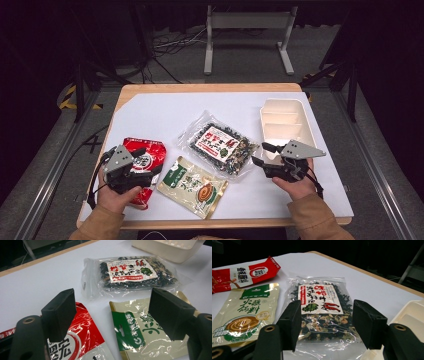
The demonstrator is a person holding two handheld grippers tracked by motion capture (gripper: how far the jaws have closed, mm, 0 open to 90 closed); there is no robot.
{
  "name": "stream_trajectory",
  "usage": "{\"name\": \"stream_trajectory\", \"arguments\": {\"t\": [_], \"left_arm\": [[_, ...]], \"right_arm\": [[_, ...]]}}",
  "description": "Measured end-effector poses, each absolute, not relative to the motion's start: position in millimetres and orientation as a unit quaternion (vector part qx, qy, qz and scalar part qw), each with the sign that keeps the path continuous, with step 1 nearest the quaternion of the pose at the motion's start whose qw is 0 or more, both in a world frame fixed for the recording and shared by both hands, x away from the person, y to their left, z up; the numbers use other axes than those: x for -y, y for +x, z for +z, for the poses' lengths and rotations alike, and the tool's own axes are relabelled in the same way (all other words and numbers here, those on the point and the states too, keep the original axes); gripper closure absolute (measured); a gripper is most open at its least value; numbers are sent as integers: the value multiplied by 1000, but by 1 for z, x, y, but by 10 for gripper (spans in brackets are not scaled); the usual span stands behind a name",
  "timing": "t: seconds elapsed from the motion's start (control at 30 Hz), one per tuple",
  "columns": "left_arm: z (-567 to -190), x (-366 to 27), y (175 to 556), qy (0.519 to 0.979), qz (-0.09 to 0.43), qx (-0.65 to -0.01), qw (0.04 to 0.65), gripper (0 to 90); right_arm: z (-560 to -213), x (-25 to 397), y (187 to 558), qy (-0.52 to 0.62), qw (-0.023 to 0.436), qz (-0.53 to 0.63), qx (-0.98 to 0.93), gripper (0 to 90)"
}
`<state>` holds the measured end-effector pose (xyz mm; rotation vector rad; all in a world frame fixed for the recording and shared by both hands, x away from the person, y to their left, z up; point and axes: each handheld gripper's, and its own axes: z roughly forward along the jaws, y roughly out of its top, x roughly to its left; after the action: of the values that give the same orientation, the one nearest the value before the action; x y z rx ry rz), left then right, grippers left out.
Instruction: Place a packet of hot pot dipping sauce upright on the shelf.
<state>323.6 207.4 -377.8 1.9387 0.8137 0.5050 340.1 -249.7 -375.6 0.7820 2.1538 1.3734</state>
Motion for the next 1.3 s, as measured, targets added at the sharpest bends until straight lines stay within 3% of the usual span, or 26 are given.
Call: {"name": "stream_trajectory", "arguments": {"t": [0.37,0.7,1.0,1.3], "left_arm": [[-374,-194,316,821,179,-337,425,255],[-395,-188,330,850,113,-371,357,293],[-406,-181,336,867,79,-366,329,317],[-414,-175,339,888,47,-361,282,403]], "right_arm": [[-375,246,340,277,227,490,-795,385],[-377,238,341,269,208,480,-809,377],[-380,235,343,268,202,471,-816,372],[-382,233,344,268,192,466,-821,372]]}}
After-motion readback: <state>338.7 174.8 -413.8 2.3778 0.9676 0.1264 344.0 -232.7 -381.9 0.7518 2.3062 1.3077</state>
